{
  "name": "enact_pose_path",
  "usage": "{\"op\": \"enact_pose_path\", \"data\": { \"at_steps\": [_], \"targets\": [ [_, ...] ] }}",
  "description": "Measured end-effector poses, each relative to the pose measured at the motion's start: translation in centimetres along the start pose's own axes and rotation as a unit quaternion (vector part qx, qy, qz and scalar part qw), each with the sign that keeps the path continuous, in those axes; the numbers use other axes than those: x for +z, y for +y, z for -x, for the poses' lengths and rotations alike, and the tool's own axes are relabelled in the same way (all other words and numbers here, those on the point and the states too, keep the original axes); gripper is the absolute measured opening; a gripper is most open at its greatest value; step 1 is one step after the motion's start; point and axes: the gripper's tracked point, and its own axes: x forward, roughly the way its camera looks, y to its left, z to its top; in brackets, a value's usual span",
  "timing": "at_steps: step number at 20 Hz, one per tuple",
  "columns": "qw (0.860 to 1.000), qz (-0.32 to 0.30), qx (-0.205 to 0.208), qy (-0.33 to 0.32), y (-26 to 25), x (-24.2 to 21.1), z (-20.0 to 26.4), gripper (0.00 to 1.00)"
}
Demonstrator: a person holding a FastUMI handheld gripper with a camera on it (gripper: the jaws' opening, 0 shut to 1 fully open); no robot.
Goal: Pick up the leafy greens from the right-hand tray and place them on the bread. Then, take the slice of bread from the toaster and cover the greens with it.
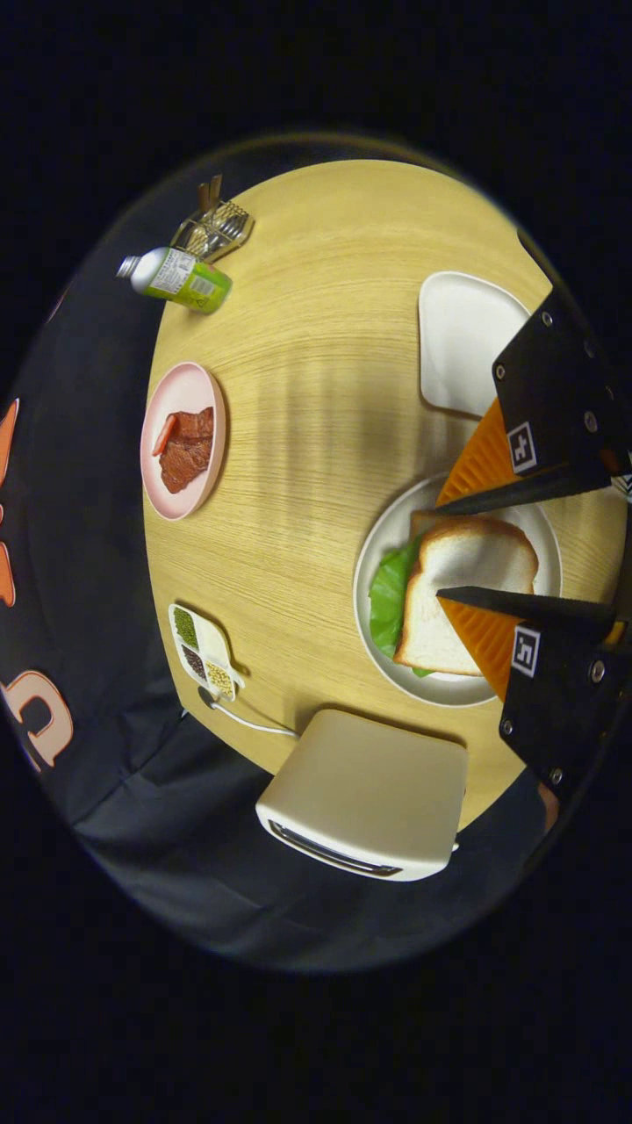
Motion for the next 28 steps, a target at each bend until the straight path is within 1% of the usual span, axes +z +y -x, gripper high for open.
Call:
{"op": "enact_pose_path", "data": {
  "at_steps": [2,4,7,10,13,15,16,18,20,24,25,26,28],
  "targets": [
    [1.0,-0.008,0.004,-0.022,0.2,0.8,0.8,0.53],
    [0.999,-0.01,0.002,-0.049,0.0,2.0,2.0,0.54],
    [0.994,0.011,-0.012,-0.111,-0.6,4.9,5.0,0.53],
    [0.982,0.045,-0.018,-0.181,-0.4,8.1,8.7,0.57],
    [0.966,0.056,-0.027,-0.25,-0.2,11.2,12.6,0.57],
    [0.95,0.061,-0.035,-0.303,0.0,13.4,16.0,0.58],
    [0.939,0.065,-0.043,-0.334,0.0,14.7,17.8,0.61],
    [0.911,0.077,-0.064,-0.399,-0.2,17.4,21.8,0.63],
    [0.885,0.082,-0.08,-0.451,0.2,19.0,24.7,0.62],
    [0.835,0.085,-0.109,-0.533,-0.2,20.4,31.9,0.63],
    [0.824,0.084,-0.116,-0.547,-0.2,20.6,32.9,0.65],
    [0.817,0.084,-0.119,-0.558,-0.3,20.8,33.8,0.69],
    [0.807,0.078,-0.12,-0.573,-0.1,21.2,34.5,0.74]
  ]
}}
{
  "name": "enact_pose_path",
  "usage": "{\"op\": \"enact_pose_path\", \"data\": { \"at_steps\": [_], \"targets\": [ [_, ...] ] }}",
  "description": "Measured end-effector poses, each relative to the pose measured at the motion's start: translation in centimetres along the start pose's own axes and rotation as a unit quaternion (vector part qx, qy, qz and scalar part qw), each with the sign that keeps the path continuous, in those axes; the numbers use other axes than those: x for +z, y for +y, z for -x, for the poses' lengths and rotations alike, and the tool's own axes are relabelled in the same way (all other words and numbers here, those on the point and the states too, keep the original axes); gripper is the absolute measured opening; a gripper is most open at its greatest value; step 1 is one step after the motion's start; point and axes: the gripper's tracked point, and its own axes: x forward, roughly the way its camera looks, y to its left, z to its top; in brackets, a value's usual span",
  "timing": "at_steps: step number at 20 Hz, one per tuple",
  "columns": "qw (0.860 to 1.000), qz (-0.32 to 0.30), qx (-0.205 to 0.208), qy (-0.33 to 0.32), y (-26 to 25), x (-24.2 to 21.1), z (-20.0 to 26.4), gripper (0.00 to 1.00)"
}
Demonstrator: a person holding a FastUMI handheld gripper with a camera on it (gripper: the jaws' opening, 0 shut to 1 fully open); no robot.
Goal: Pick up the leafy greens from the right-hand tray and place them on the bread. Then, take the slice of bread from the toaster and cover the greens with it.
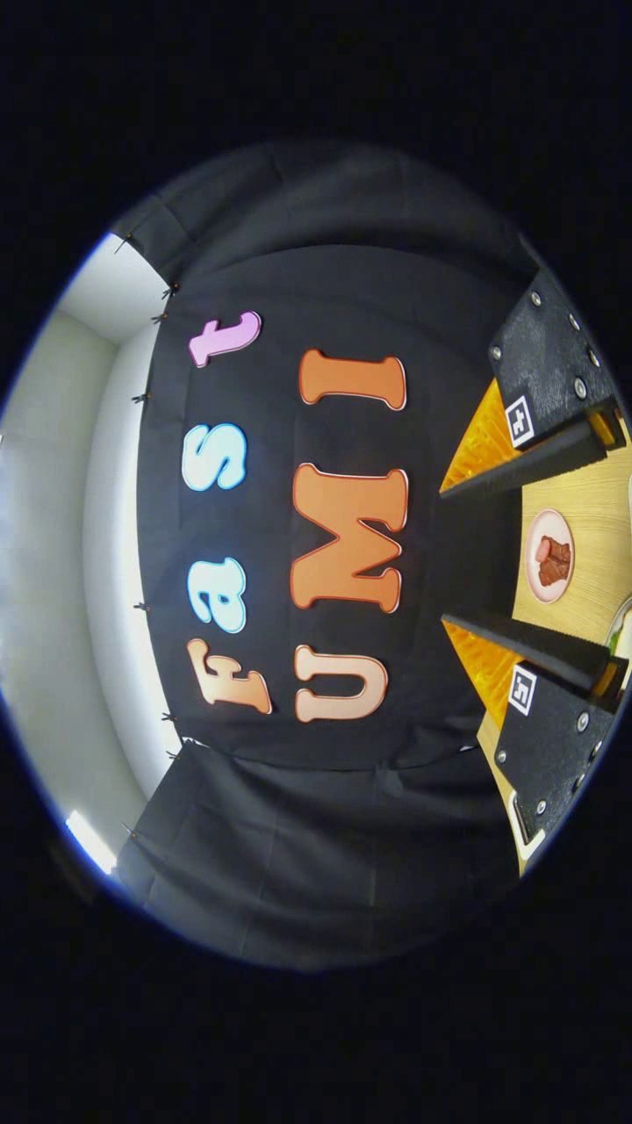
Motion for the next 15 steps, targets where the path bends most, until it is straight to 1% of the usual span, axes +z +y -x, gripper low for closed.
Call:
{"op": "enact_pose_path", "data": {
  "at_steps": [2,4,9,15],
  "targets": [
    [1.0,-0.01,-0.007,-0.007,-0.5,0.5,-0.1,0.82],
    [1.0,-0.016,-0.014,-0.009,-1.2,0.6,0.8,0.85],
    [0.999,-0.022,-0.025,-0.001,-1.9,-0.2,1.2,0.87],
    [1.0,0.001,-0.022,-0.005,-1.9,-0.3,1.5,0.87]
  ]
}}
